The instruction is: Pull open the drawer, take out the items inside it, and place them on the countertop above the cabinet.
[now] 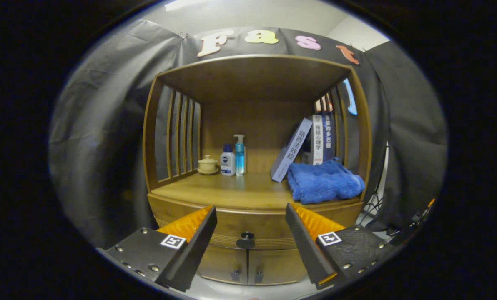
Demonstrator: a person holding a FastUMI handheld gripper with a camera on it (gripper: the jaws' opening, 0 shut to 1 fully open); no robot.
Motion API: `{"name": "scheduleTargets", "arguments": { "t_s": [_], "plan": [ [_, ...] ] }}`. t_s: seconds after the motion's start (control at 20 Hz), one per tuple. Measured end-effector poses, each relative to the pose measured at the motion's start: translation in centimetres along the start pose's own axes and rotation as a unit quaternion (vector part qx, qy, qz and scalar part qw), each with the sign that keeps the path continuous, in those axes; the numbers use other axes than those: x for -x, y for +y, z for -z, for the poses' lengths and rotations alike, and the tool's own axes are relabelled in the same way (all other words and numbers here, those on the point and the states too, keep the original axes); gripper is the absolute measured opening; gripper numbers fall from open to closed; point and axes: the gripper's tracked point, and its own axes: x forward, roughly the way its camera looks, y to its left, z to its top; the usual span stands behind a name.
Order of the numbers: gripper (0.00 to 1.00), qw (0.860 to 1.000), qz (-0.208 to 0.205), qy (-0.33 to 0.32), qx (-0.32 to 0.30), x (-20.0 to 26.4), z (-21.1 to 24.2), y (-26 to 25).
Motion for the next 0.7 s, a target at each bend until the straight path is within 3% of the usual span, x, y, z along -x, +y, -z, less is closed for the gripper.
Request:
{"name": "scheduleTargets", "arguments": {
  "t_s": [0.35, 0.5, 0.7],
  "plan": [
    [0.99, 0.998, 0.016, 0.065, -0.02, -5.2, 8.0, 0.0],
    [0.73, 0.996, 0.018, 0.075, -0.036, -6.7, 8.9, 0.2],
    [0.71, 0.993, 0.018, 0.115, -0.017, -7.2, 12.6, 0.9]
  ]
}}
